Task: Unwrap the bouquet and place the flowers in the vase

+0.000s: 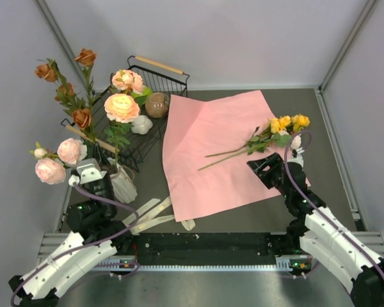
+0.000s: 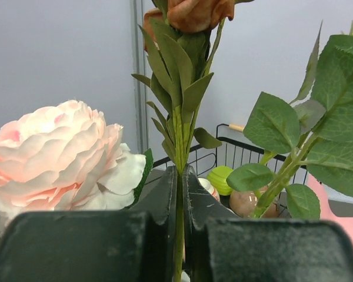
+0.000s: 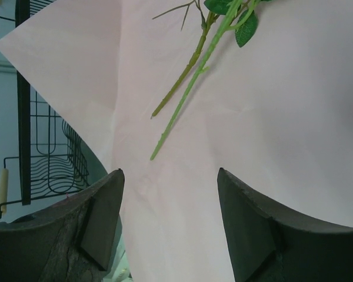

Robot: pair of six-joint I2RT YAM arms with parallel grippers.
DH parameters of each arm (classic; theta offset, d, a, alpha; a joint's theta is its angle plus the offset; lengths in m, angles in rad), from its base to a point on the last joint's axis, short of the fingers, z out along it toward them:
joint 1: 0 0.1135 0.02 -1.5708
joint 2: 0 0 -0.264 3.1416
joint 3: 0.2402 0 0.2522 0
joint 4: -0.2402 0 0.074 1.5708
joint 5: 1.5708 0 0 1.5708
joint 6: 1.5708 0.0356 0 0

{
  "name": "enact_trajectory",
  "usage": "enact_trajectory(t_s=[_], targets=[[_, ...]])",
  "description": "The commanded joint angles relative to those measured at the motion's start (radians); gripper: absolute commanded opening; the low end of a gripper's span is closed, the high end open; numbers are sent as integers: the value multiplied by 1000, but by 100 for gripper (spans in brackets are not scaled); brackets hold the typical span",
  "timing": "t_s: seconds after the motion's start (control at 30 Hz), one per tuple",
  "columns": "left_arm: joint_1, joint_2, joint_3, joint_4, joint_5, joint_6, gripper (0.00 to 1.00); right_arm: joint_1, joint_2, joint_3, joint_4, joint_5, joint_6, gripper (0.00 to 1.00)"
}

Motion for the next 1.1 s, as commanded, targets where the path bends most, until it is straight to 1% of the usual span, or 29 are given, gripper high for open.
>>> enact_trajectory(t_s=[0.0, 0.07, 0.13, 0.17, 0.2, 0.23, 0.3, 0.33, 0.37, 0.4, 0.43, 0.47, 0.5, 0.57, 0.6, 0.63, 0.7, 0.73, 0.83, 0.87, 0.93, 0.97, 1.03, 1.07], targets=[[2, -47, 10, -105, -34, -98, 8, -10, 42, 17, 92, -33, 12, 65], [2, -62, 25, -186, -45, -155, 10, -10, 71, 18, 107, -34, 13, 65], [2, -87, 48, -261, -36, -225, 16, -11, 97, 23, 118, -39, 16, 65], [2, -95, 56, -330, -16, -241, 19, -10, 105, 23, 127, -42, 19, 65], [2, -108, 75, -363, -17, -259, 25, -10, 114, 21, 133, -42, 21, 65], [2, -119, 86, -393, -20, -299, 29, -10, 123, 21, 138, -44, 26, 65], [2, -157, 127, -496, 10, -328, 40, -10, 146, 20, 152, -48, 32, 65], [2, -171, 143, -536, 27, -356, 51, -11, 155, 20, 156, -50, 33, 65], [2, -186, 160, -570, 42, -371, 55, -10, 166, 20, 161, -54, 33, 65], [2, -209, 190, -638, 61, -390, 57, -10, 172, 20, 167, -54, 35, 65], [2, -220, 206, -668, 73, -420, 61, -11, 175, 20, 170, -54, 36, 65], [2, -231, 220, -705, 88, -434, 62, -11, 181, 20, 172, -53, 36, 65], [2, -249, 249, -764, 137, -448, 64, -10, 190, 24, 172, -53, 36, 65], [2, -260, 273, -807, 214, -471, 68, -11, 200, 29, 170, -45, 35, 65], [2, -260, 295, -818, 249, -473, 68, -10, 209, 37, 167, -42, 35, 65], [2, -257, 312, -864, 327, -490, 69, -10, 215, 40, 160, -39, 35, 65], [2, -245, 362, -912, 392, -511, 69, -10, 227, 53, 149, -24, 55, 65], [2, -240, 379, -961, 427, -546, 69, -11, 242, 58, 134, -16, 67, 64], [2, -248, 418, -995, 496, -583, 69, -17, 290, 73, 126, 9, 111, 58], [2, -251, 424, -1007, 554, -591, 69, -19, 304, 78, 126, 19, 128, 55], [2, -260, 436, -1007, 631, -602, 70, -22, 353, 96, 126, 38, 139, 54], [2, -256, 445, -1003, 698, -602, 71, -22, 371, 113, 126, 64, 145, 51], [2, -242, 456, -1007, 771, -603, 73, -36, 416, 127, 132, 79, 161, 47], [2, -221, 468, -1016, 830, -605, 73, -40, 463, 136, 173, 82, 167, 44]])
